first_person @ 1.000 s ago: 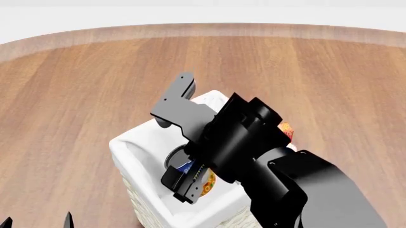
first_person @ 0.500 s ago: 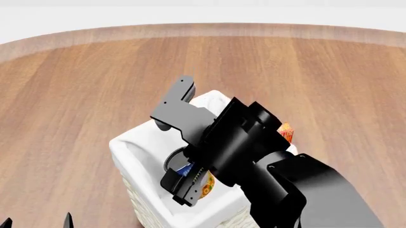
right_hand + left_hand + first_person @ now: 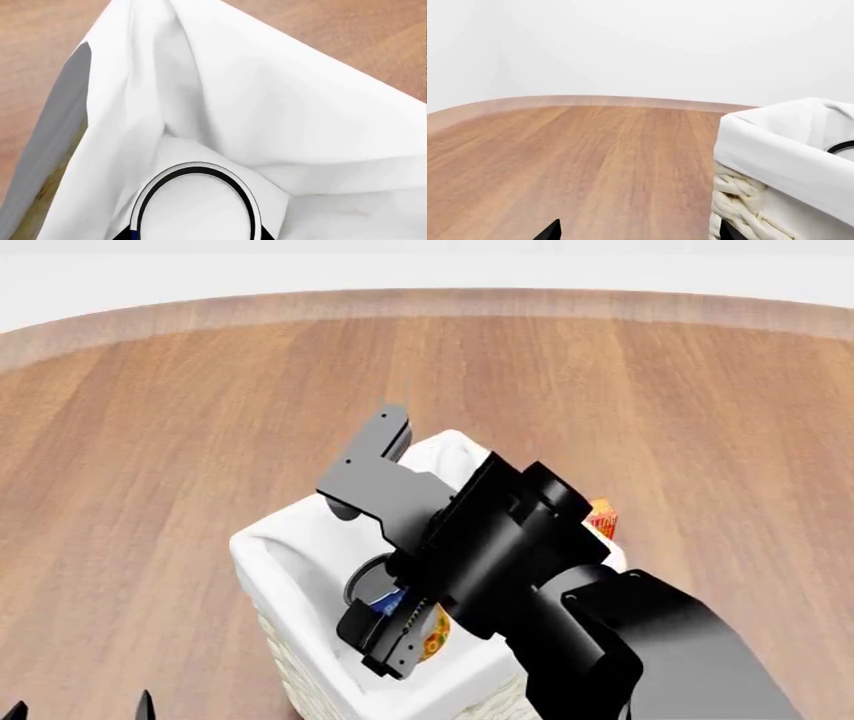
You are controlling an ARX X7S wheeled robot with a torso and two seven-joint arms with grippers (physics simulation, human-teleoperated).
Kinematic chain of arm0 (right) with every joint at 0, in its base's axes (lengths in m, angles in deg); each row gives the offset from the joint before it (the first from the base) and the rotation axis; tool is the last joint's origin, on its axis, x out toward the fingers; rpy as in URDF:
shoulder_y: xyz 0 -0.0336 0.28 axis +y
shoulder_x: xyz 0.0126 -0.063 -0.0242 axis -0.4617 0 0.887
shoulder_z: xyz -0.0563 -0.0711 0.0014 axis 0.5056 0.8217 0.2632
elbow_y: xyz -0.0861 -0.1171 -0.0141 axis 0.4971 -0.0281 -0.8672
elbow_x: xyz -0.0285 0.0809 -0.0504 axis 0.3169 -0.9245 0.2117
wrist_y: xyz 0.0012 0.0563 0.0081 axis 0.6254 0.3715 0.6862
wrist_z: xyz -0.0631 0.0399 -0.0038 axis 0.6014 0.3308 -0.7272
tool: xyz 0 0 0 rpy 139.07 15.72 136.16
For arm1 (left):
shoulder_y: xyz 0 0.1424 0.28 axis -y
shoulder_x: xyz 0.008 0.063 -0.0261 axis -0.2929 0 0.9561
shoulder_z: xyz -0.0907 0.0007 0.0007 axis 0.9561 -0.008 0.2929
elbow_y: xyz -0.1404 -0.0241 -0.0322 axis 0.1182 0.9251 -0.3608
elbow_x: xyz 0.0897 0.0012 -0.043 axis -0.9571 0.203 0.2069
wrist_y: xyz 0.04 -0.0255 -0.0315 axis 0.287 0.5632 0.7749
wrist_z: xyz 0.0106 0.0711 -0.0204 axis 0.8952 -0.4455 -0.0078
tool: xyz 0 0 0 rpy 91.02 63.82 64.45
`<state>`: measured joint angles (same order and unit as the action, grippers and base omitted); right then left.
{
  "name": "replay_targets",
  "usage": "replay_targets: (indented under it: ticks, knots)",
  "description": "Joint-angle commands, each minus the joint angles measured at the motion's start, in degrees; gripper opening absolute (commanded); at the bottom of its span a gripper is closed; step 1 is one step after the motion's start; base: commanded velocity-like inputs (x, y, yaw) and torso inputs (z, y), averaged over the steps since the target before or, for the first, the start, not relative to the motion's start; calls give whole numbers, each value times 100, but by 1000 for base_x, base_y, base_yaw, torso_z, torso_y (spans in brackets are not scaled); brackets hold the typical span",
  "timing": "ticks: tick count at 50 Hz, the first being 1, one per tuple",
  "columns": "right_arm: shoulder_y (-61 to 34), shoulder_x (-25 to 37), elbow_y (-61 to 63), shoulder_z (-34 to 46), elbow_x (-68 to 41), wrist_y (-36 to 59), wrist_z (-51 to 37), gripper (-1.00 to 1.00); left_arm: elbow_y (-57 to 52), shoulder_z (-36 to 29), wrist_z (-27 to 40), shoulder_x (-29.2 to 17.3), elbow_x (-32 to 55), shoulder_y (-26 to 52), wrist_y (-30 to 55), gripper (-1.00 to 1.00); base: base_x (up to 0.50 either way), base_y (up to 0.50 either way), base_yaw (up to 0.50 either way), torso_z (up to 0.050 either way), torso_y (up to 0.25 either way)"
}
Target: Pick up the alphabet soup and put it in the basket.
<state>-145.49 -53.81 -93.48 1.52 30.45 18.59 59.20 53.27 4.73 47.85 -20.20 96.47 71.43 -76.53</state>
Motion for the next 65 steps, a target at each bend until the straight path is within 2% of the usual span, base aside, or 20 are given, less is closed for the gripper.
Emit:
replay_targets:
  ticks: [1, 5, 6, 31, 49, 53, 65]
  knots:
    - [-67, -144, -94, -223, 136, -38, 47, -100, 7, 99, -295, 90, -40, 110, 29, 100, 0, 0, 0, 0, 0]
    - [-100, -144, -122, -234, 64, 10, -54, -100, 50, 100, -284, 98, -50, 119, 18, 100, 0, 0, 1, 0, 3]
    - [-109, -144, -143, -236, 71, 19, -146, 100, 27, 100, -274, 92, -47, 117, 32, 100, 0, 0, 0, 0, 0]
    - [-201, -144, -203, -246, -29, 9, -268, 100, -28, 58, -236, 69, -34, 125, 55, 100, 0, 0, 0, 0, 0]
    - [-479, -144, -20, -218, -7, 199, -251, 100, -494, 1, -135, -21, -10, 40, 198, 100, 0, 0, 0, 0, 0]
    - [-588, -144, -40, -272, -185, 240, -390, 100, -669, 18, -222, -32, 180, -14, 145, 100, 0, 0, 0, 0, 0]
    - [-834, -142, -178, -379, -717, -98, -906, 100, -1121, -47, -49, -144, 38, -85, 308, 100, 0, 0, 0, 0, 0]
